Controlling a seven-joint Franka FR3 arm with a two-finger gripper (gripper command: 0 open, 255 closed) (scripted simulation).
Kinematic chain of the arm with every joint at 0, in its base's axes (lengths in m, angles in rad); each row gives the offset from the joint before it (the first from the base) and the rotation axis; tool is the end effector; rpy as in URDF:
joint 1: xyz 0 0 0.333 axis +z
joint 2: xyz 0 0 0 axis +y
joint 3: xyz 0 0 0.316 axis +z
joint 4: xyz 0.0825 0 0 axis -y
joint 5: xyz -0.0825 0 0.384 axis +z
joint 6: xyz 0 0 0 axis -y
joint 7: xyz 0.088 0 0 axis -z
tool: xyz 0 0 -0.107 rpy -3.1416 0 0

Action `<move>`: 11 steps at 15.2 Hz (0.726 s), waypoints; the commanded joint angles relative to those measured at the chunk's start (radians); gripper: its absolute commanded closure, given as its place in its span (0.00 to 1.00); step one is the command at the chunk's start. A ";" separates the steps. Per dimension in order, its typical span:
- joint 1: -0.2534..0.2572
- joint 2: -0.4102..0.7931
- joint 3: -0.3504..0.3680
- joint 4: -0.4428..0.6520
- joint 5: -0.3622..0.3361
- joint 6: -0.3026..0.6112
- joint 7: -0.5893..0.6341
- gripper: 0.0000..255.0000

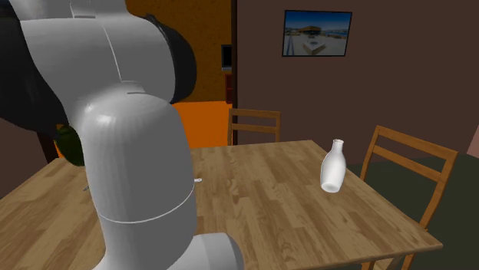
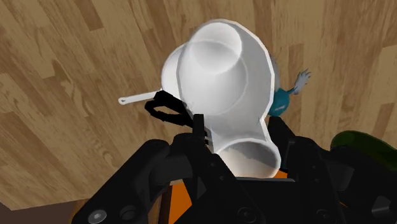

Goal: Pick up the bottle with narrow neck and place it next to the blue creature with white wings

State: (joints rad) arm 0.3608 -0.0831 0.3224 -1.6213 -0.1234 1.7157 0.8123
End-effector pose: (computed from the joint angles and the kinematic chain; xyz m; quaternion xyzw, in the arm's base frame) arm 0.4241 0.3407 0.6585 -0.9917 0.0599 -0.1140 0.0039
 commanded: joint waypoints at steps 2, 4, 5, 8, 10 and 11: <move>0.034 0.058 0.045 0.057 -0.031 -0.013 0.081 1.00; 0.060 0.104 0.072 0.100 -0.056 -0.022 0.133 1.00; 0.074 0.129 0.086 0.123 -0.070 -0.027 0.159 1.00; 0.123 0.211 0.120 0.206 -0.117 -0.050 0.236 1.00; 0.162 0.273 0.139 0.271 -0.153 -0.070 0.285 1.00; 0.184 0.306 0.146 0.308 -0.172 -0.082 0.308 1.00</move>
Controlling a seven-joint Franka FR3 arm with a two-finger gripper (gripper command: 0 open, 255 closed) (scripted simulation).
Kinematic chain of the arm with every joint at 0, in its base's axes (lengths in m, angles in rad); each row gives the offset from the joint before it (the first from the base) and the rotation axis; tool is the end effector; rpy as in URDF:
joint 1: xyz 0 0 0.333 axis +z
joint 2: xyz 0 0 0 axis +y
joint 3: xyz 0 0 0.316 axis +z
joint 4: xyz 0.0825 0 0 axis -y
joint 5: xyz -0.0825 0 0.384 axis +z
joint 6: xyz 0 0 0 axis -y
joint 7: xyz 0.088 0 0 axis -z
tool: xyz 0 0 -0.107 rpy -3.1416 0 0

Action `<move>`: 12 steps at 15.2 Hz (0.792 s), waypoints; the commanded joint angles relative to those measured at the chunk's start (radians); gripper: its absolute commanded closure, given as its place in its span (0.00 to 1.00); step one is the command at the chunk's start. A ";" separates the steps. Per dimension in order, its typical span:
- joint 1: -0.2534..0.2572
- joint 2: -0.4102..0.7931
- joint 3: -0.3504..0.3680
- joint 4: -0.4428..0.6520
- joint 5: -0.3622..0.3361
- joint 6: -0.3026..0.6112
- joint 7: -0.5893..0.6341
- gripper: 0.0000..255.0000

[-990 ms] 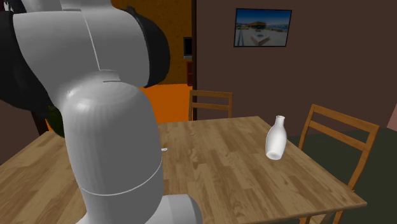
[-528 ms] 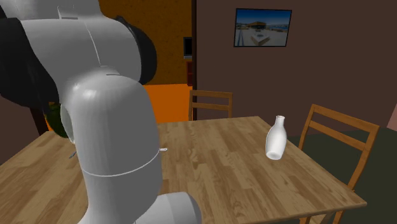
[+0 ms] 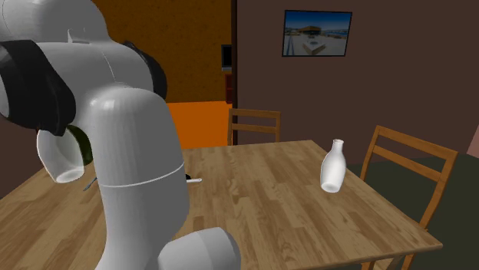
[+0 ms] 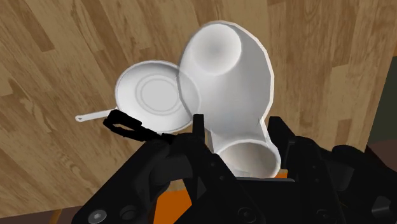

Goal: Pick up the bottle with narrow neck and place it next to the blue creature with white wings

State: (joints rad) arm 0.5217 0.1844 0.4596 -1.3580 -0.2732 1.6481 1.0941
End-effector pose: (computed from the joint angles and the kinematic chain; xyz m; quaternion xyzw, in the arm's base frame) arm 0.3874 0.4786 0.6368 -0.9917 0.0598 -0.1139 0.0040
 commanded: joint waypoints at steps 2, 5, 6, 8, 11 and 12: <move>0.071 0.110 0.021 0.127 -0.062 -0.043 0.070 1.00; 0.099 0.145 0.023 0.141 -0.082 -0.031 0.099 1.00; 0.095 0.139 0.023 0.119 -0.079 -0.015 0.101 1.00; 0.087 0.129 0.023 0.077 -0.074 0.017 0.106 1.00; 0.077 0.116 0.022 0.019 -0.069 0.063 0.113 1.00; 0.074 0.113 0.022 0.001 -0.068 0.078 0.115 1.00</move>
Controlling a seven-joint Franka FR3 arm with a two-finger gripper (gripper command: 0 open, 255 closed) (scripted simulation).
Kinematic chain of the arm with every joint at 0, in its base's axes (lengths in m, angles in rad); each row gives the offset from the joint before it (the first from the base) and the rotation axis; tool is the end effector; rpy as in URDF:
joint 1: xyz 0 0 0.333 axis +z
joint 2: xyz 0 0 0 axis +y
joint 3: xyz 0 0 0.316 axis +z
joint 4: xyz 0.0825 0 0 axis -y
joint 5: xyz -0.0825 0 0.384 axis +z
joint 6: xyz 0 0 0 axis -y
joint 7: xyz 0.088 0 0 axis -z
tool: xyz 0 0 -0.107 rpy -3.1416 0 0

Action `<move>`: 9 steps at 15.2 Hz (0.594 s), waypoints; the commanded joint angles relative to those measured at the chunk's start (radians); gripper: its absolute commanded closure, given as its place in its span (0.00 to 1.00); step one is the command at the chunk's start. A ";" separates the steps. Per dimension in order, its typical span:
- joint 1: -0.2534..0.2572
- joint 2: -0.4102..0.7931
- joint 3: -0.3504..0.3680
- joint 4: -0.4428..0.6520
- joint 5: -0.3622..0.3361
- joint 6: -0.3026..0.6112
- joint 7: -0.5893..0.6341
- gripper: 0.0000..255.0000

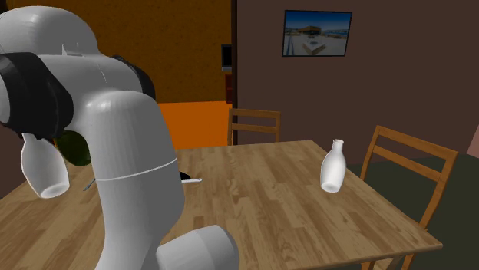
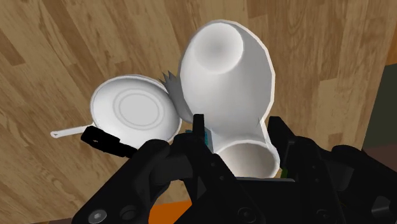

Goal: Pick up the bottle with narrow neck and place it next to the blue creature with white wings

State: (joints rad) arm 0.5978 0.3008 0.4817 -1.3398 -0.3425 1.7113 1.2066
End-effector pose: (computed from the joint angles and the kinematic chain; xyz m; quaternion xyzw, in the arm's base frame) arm 0.3749 0.5338 0.5853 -0.9916 0.0607 -0.1140 0.0039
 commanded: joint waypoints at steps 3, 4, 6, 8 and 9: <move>-0.010 -0.012 -0.001 -0.069 0.003 0.058 0.010 1.00; -0.012 -0.014 -0.002 -0.085 0.003 0.072 0.013 1.00; -0.016 -0.017 -0.002 -0.116 0.003 0.100 0.018 1.00; -0.019 -0.019 -0.003 -0.145 0.002 0.127 0.023 1.00; -0.020 -0.019 -0.004 -0.159 0.002 0.140 0.026 1.00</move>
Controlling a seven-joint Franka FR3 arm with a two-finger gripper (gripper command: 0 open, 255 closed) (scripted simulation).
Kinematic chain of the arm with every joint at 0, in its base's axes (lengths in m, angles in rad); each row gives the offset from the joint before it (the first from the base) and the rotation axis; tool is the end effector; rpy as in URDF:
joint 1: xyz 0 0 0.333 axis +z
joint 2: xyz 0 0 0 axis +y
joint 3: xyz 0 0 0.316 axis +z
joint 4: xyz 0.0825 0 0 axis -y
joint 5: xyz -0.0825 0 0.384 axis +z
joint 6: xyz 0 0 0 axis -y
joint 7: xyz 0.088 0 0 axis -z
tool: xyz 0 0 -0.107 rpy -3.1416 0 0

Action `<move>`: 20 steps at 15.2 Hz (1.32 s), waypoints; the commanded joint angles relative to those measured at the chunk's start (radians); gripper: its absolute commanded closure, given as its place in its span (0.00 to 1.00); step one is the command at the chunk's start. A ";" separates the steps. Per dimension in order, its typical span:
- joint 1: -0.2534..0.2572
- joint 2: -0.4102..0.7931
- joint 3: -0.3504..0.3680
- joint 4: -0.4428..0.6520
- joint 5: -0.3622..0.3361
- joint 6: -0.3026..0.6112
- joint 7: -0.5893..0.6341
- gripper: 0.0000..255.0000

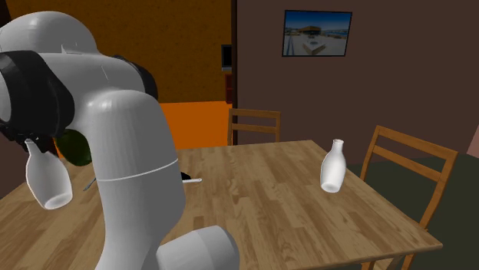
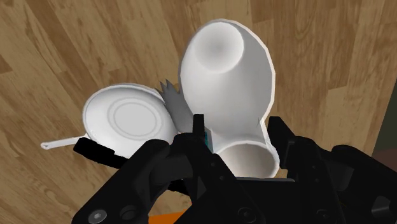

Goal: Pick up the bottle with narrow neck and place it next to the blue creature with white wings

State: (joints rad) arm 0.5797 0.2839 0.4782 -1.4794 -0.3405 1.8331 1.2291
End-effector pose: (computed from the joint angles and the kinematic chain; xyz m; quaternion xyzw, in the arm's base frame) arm 0.3750 0.5341 0.5393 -0.9916 0.0608 -0.1140 0.0038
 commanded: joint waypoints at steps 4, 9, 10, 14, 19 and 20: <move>-0.007 -0.002 -0.003 -0.072 -0.005 0.070 0.016 1.00; -0.010 0.004 -0.007 -0.131 -0.015 0.132 0.032 1.00; -0.011 0.006 -0.007 -0.141 -0.017 0.144 0.035 1.00; -0.011 0.016 -0.011 -0.181 -0.028 0.191 0.050 1.00; -0.011 0.034 -0.017 -0.225 -0.046 0.248 0.070 1.00; -0.010 0.035 -0.018 -0.228 -0.047 0.252 0.071 1.00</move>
State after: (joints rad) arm 0.5689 0.3162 0.4613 -1.7022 -0.3844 2.0768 1.2975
